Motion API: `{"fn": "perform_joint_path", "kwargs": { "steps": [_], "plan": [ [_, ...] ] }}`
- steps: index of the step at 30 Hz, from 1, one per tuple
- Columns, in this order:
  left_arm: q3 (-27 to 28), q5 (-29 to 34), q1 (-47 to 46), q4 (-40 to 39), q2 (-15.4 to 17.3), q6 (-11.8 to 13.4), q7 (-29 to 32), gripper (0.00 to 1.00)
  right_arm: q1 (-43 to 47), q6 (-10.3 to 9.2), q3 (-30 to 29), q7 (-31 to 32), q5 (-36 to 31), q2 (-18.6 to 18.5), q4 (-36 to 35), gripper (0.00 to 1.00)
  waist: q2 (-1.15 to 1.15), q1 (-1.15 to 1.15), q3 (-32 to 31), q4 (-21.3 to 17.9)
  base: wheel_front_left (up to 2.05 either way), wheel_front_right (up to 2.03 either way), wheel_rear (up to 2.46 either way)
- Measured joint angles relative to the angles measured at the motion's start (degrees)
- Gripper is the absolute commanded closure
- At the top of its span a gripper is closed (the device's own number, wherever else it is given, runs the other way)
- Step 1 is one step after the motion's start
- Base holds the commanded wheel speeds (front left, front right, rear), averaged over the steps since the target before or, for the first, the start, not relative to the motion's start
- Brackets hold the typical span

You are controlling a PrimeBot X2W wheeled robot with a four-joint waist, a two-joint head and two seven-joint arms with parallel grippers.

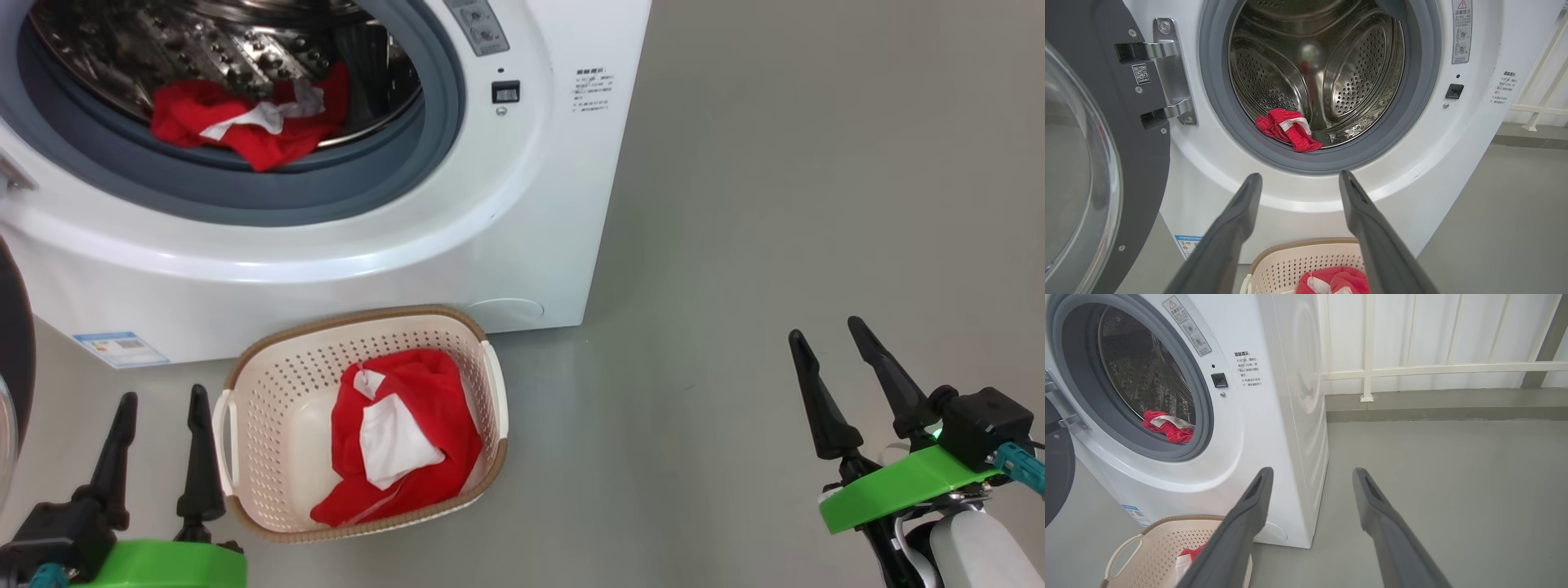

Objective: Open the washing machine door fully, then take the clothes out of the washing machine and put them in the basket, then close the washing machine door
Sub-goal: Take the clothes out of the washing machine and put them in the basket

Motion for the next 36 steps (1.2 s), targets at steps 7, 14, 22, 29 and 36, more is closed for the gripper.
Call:
{"fn": "perform_joint_path", "kwargs": {
  "steps": [7, 14, 22, 29, 36],
  "plan": [
    [0.3, 0.5, 0.1, -0.7, -0.2, 0.0, 0.0, 0.00, -0.1, 0.00, -0.2, 0.0, 0.0, 0.0, -0.2, 0.00, 0.00, 0.00, 1.3, 0.1, 0.00, 0.00, 0.00],
    [-0.6, 0.4, -2.0, 1.6, -0.2, 0.0, 0.0, 0.00, -0.7, 0.00, -0.2, 0.0, -0.1, 0.8, -0.5, 0.00, 0.00, 0.00, 3.2, -0.5, 0.00, 0.00, 0.00],
    [-4.0, -2.2, -14.7, 10.2, 2.4, 0.0, 0.0, 0.00, -5.0, 0.00, 0.2, 0.0, -0.1, 2.4, -1.1, 0.00, 0.00, 0.00, 7.6, -1.1, 0.00, 0.00, 0.00],
    [-7.7, -2.1, -29.8, 20.1, 6.1, 0.0, 0.0, 0.00, -9.1, 0.00, 0.6, 0.0, -0.5, 3.9, -1.4, 0.00, 0.00, 0.00, 12.8, -1.9, 0.00, 0.00, 0.00],
    [-9.1, -1.0, -42.0, 28.9, 8.0, 0.0, 0.5, 0.00, -11.6, 0.00, 1.0, 0.0, -0.6, 5.0, -1.5, 0.00, 0.00, 0.00, 16.8, -2.9, 0.00, 0.00, 0.00]
  ]
}}
